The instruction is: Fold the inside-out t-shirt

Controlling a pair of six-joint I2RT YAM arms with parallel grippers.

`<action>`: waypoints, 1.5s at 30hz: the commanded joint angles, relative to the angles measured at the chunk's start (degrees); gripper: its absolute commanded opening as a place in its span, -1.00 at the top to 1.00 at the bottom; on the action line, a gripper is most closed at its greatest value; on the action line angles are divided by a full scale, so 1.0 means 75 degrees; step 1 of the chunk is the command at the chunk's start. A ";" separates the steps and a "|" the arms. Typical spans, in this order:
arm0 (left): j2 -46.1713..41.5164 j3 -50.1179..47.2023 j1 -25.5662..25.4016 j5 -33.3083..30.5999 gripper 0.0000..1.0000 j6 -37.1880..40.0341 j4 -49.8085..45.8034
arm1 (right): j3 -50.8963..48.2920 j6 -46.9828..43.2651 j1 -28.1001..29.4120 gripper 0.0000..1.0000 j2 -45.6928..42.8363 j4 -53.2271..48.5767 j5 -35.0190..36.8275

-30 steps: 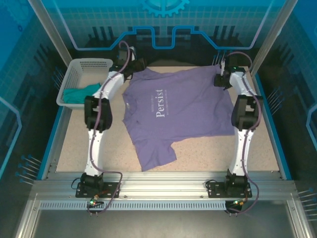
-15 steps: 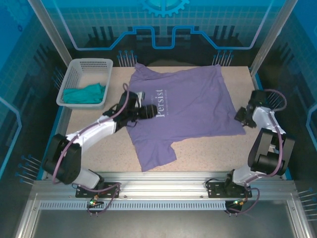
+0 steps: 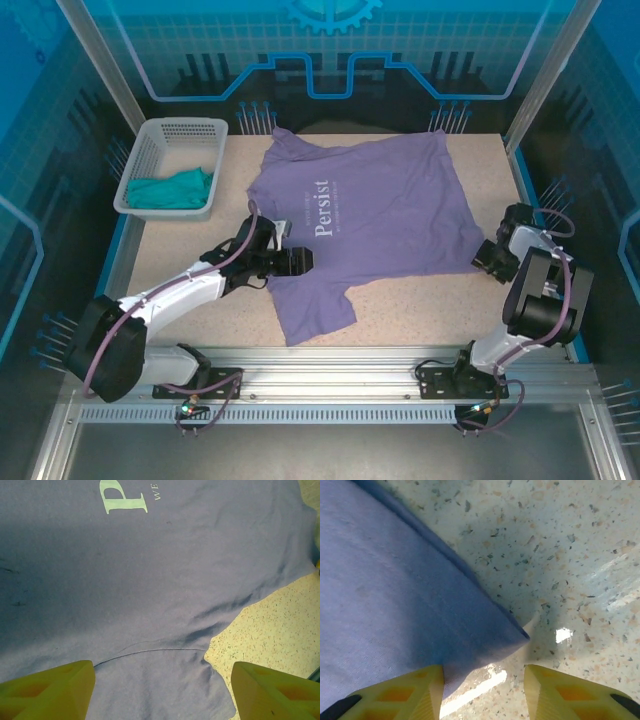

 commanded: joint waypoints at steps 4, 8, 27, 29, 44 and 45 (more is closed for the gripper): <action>0.0227 -0.0026 -0.0035 0.0028 -0.46 0.0212 -0.0038 | 0.0675 0.0034 -0.0177 0.22 0.0641 0.0147 -0.0247; 0.0309 -0.0066 -0.0036 0.0117 -0.46 0.0152 -0.0175 | 0.0736 -0.0068 -0.0182 0.31 0.0816 0.0170 -0.0174; -0.0939 -0.1018 -0.2299 -0.0574 -0.31 -0.1137 -0.3583 | 0.0404 -0.0178 -0.0171 0.93 0.0302 0.0581 -0.0646; -0.0771 -0.1010 -0.2649 -0.0575 -0.32 -0.1105 -0.3550 | 0.0380 -0.0179 -0.0167 0.93 0.0278 0.0640 -0.0720; 0.1307 -0.0064 -0.3915 -0.1536 0.16 -0.0412 -0.3575 | 0.0304 -0.0218 -0.0182 0.95 0.0173 0.0678 -0.0858; 0.1312 -0.0049 -0.3922 -0.1549 0.24 -0.0400 -0.3581 | 0.0308 -0.0227 -0.0181 0.95 0.0173 0.0681 -0.0860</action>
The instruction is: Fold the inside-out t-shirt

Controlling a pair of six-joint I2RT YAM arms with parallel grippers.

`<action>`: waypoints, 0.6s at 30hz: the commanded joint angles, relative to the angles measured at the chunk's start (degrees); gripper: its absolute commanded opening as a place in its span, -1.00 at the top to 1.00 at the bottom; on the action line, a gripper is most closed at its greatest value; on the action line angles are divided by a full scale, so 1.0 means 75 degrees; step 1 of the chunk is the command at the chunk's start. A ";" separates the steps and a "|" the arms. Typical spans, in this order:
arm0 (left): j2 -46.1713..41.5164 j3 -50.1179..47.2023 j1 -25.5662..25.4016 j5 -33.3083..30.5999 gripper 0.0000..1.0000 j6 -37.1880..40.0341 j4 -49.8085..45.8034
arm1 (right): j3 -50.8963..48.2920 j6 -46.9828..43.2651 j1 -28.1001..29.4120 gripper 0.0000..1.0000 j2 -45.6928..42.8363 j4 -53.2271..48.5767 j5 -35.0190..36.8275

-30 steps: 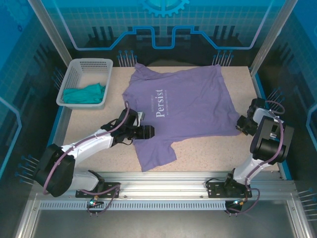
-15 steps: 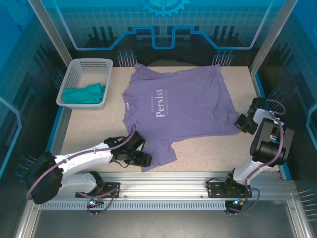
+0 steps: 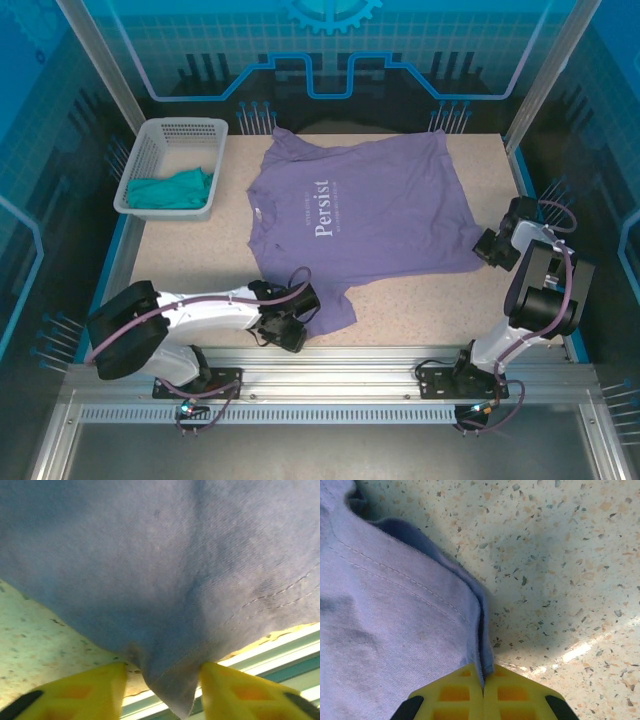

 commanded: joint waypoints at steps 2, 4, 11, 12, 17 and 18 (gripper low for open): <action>0.0195 0.0081 -0.0150 0.0009 0.39 0.0195 0.0400 | -0.0085 -0.0086 -0.0121 0.96 -0.0163 0.0002 -0.0144; 0.0100 0.0082 -0.0151 -0.0012 0.55 0.0203 0.0427 | -0.0085 -0.0084 -0.0120 0.96 -0.0174 0.0009 -0.0133; -0.0467 0.0105 -0.0085 -0.0506 0.99 0.0279 0.0189 | -0.0161 -0.0085 -0.0120 0.97 -0.0360 0.0073 -0.0274; -0.0625 0.0119 -0.0017 -0.0586 1.00 0.0328 0.0127 | -0.0202 -0.0089 -0.0115 0.98 -0.0440 0.0102 -0.0379; -0.1922 0.0103 0.0858 -0.1036 1.00 0.0709 0.0386 | -0.0771 0.0199 0.0184 0.98 -0.1037 0.0670 -0.0883; -0.2184 0.0133 0.1216 -0.1021 1.00 0.0835 0.0648 | -0.0904 0.0282 0.0264 0.99 -0.1107 0.0840 -0.0905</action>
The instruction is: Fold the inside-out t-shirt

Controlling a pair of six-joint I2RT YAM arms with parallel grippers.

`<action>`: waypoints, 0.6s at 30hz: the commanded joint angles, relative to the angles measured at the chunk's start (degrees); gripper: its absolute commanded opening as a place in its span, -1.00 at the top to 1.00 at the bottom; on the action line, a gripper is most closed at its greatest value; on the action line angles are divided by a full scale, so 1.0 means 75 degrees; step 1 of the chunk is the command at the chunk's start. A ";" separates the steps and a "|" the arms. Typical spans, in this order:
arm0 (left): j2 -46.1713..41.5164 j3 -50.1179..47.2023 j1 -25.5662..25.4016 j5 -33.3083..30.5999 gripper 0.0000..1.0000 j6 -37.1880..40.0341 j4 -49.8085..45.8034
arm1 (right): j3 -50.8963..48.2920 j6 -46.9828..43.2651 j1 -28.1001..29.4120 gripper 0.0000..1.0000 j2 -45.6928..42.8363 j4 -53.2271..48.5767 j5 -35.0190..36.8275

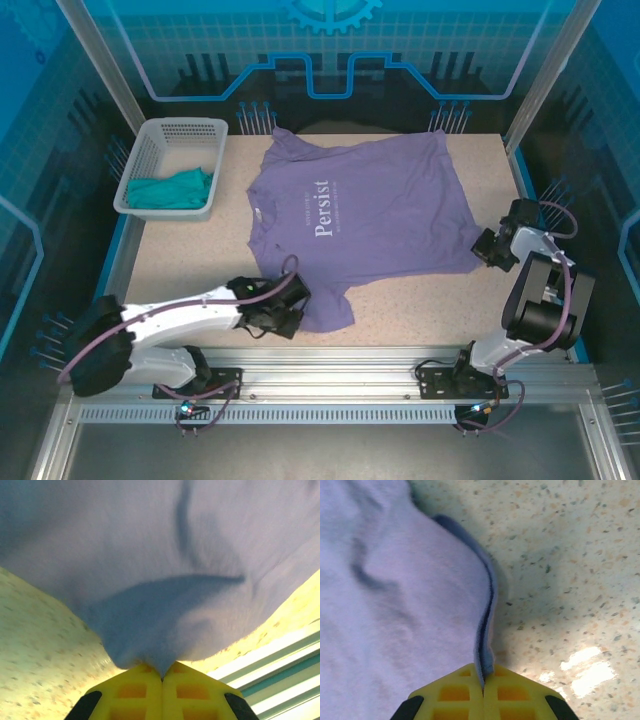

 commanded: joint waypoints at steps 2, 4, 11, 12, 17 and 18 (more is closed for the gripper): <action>-0.0907 0.0271 0.1271 -0.0395 1.00 0.0602 0.0932 | -0.0278 0.0345 0.0213 0.99 -0.0328 0.0637 -0.0585; -0.1005 0.0740 0.1917 -0.0551 1.00 0.0776 0.1261 | -0.0010 0.0371 0.0221 1.00 -0.0393 0.0566 -0.0782; -0.2332 0.2621 0.2080 -0.1175 1.00 0.1802 0.1762 | 0.0800 0.0269 0.0204 0.99 -0.2763 -0.0092 -0.1325; -0.2571 0.2899 0.2035 -0.1224 1.00 0.2024 0.1821 | 0.0968 0.0250 0.0206 0.99 -0.3243 -0.0324 -0.1267; -0.3151 0.4827 0.1433 -0.1425 1.00 0.3005 0.1638 | 0.2441 0.0121 0.0188 0.97 -0.5126 -0.1444 -0.1292; -0.3148 0.5311 0.1222 -0.1452 1.00 0.3156 0.1549 | 0.2839 0.0096 0.0193 0.97 -0.5390 -0.1662 -0.1286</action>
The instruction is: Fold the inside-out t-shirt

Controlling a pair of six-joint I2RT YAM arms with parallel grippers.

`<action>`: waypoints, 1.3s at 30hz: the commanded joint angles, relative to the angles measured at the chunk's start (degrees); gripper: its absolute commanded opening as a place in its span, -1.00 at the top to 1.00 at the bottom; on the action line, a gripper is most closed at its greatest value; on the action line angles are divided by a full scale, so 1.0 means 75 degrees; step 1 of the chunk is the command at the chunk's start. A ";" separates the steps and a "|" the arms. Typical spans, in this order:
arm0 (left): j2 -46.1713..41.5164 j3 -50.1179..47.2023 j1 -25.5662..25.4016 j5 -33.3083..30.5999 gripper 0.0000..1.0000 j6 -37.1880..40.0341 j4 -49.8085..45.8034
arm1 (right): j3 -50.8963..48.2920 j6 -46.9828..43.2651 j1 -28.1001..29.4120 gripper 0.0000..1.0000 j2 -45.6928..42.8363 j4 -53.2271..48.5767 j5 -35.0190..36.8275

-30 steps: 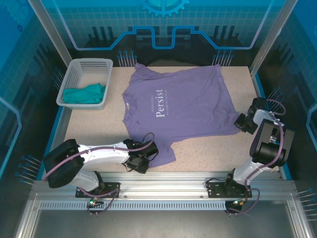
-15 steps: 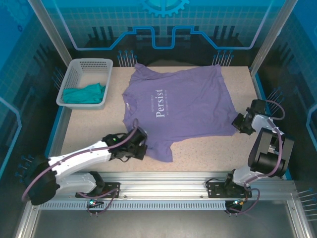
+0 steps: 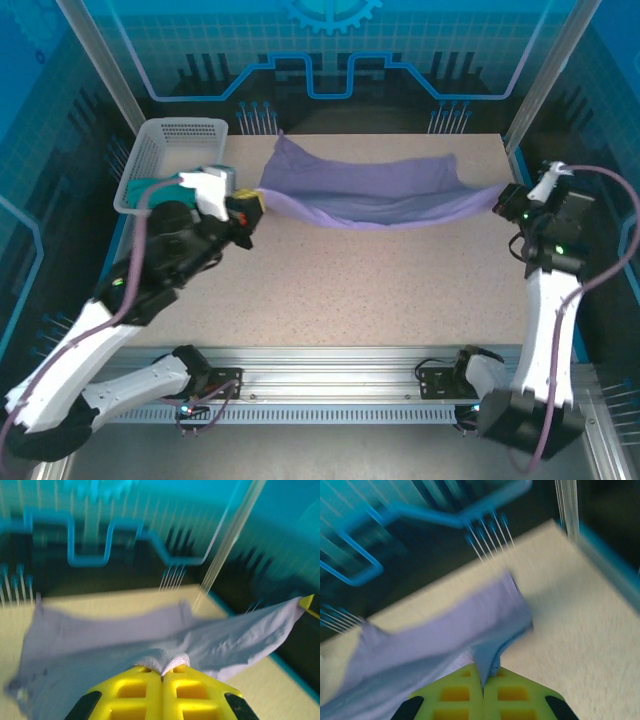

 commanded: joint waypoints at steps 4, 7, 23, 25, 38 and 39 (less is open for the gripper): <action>0.0016 0.2459 -0.0910 -0.0084 1.00 0.1233 0.0012 | 0.2451 -0.0276 0.0034 0.95 -0.1239 -0.1768 -0.0052; 0.0180 0.3245 -0.0881 -0.0141 1.00 0.1444 0.0068 | 0.3809 -0.0423 0.0026 0.93 -0.1341 -0.2242 0.0130; 0.4335 0.4521 0.3827 0.0479 1.00 0.0493 -0.0037 | 0.3839 -0.0309 0.0536 0.98 0.1317 -0.0365 -0.0057; 0.4887 0.4888 0.3922 0.0579 1.00 0.0497 0.0093 | 0.3909 -0.0393 0.0772 0.98 0.1953 -0.0061 0.0047; 0.5539 0.6681 0.3995 0.1133 1.00 0.0775 -0.0309 | 0.4808 -0.0854 0.1143 0.99 0.3215 -0.0042 -0.0070; 0.5264 0.6498 0.3995 0.1209 1.00 0.0749 -0.0263 | 0.4831 -0.0918 0.1139 0.98 0.3050 -0.0132 -0.0032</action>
